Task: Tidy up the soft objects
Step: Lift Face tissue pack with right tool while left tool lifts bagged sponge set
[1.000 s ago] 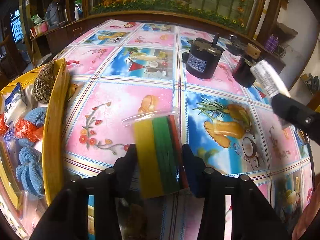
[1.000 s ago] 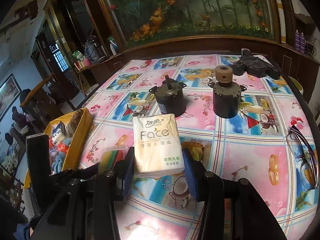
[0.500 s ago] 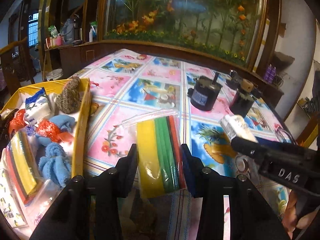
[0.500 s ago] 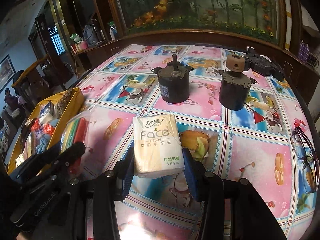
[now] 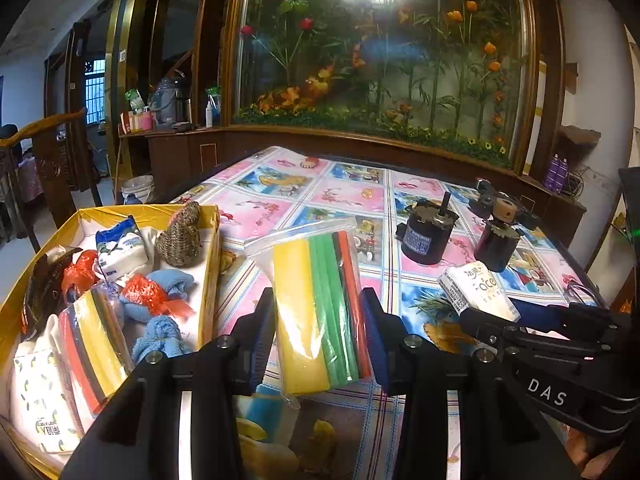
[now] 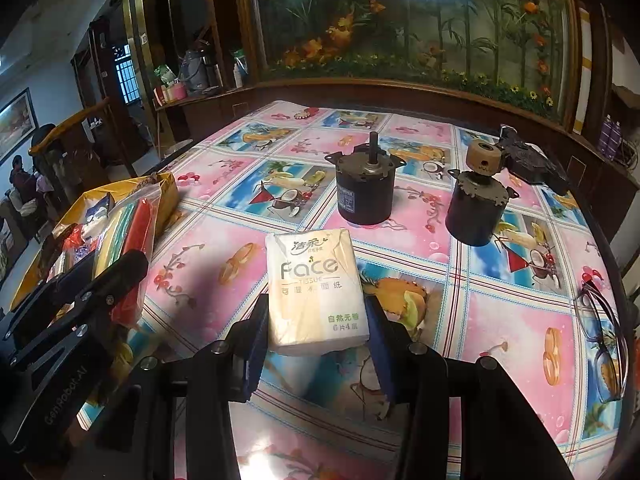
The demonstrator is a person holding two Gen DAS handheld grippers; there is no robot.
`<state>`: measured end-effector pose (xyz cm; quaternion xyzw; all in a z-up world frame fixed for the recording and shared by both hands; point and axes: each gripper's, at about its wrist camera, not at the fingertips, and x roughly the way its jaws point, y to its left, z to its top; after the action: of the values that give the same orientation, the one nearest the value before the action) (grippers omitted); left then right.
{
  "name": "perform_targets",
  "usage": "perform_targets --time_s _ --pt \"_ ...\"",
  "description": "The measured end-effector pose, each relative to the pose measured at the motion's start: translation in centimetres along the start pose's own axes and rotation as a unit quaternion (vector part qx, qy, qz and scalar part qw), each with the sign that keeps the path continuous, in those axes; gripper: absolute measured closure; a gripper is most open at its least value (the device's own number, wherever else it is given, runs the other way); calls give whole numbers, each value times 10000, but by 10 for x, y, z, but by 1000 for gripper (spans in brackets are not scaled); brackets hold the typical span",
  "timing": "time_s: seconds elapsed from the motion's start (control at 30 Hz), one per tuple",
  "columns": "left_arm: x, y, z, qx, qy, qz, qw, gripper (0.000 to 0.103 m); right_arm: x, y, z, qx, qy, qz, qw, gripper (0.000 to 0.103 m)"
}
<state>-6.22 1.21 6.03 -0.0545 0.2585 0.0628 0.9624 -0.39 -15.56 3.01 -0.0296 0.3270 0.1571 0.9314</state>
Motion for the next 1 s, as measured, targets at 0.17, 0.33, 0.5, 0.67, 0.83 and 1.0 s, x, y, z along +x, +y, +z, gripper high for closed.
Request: perform_targets --time_s 0.17,0.33,0.5,0.67,0.83,1.0 --pt "-4 -1 0 53 -96 39 9999 63 -3 0 1 -7 -67 6 10000 54" --pt "-5 0 -1 50 -134 64 9999 63 -4 1 0 -3 -100 27 9999 54" --pt "-7 0 -1 68 -171 85 9998 63 -5 1 1 -4 -126 46 9999 54" --pt "-12 -2 -1 115 -244 119 9996 63 -7 2 1 -4 -161 62 9999 54" --pt "-12 -3 -1 126 -257 129 9995 63 -7 2 1 -8 -167 59 9998 54" --pt "-13 -3 0 134 -260 134 9995 63 -7 2 1 -4 -173 66 9998 54"
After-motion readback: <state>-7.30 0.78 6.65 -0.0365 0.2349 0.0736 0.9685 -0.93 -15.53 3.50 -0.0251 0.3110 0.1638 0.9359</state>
